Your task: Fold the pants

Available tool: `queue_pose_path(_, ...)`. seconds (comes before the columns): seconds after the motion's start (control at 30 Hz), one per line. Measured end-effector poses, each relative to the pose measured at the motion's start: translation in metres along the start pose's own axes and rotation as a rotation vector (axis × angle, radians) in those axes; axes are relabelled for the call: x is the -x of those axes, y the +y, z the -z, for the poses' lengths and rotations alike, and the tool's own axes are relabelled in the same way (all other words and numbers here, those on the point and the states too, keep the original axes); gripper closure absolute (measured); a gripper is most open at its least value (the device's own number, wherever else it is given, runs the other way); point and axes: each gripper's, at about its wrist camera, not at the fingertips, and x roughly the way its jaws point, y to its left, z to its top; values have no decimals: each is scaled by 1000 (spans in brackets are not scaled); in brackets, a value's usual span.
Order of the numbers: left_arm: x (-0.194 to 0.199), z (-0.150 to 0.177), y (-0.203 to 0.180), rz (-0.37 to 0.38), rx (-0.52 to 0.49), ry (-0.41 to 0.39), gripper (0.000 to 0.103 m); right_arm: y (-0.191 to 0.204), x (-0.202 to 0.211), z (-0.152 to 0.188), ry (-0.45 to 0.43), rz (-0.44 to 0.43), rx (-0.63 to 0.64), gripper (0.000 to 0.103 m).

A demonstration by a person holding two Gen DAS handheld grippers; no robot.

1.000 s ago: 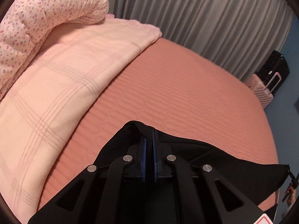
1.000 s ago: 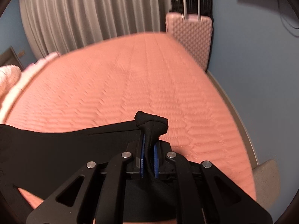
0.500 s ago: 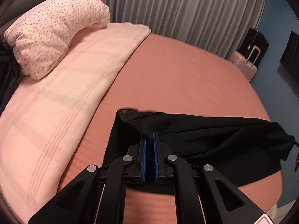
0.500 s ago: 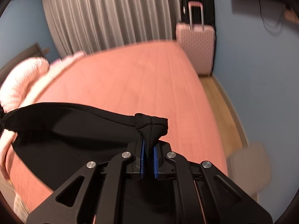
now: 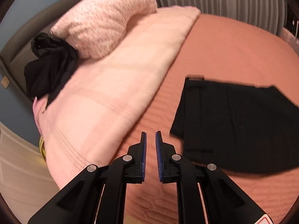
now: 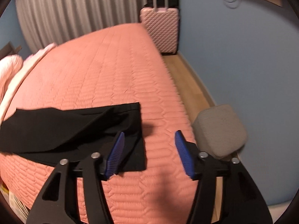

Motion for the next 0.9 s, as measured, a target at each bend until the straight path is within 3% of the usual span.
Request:
queue_pose_path(0.07,26,-13,-30,-2,-61,-72,92,0,0,5,5,-11,-43,47)
queue_pose_path(0.13,52,-18,-90,41,-174,-131,91,5,-11,8,48,-27,-87,47)
queue_pose_path(0.23,74,-10,-184,143,-284,-168,89,18,-37,4,97,-88,-153,47)
queue_pose_path(0.37,84,22,-302,266,-362,-153,81,41,-73,-7,194,-173,-276,46)
queue_pose_path(0.43,85,36,-339,287,-385,-134,81,54,-91,-15,240,-156,-326,43)
queue_pose_path(0.5,86,48,-368,305,-400,-115,77,65,-105,-20,276,-103,-361,27)
queue_pose_path(0.6,82,59,-384,241,-456,-118,68,86,-131,-28,329,47,-320,27)
queue_pose_path(0.63,78,59,-383,224,-469,-117,67,87,-136,-28,321,95,-306,33)
queue_pose_path(0.7,74,59,-379,216,-478,-116,66,89,-147,-25,329,138,-278,95)
queue_pose_path(0.77,71,58,-377,194,-477,-106,56,88,-143,-22,307,114,-309,100)
queue_pose_path(0.9,50,54,-364,130,-466,-80,54,94,-57,-38,33,-116,-309,100)
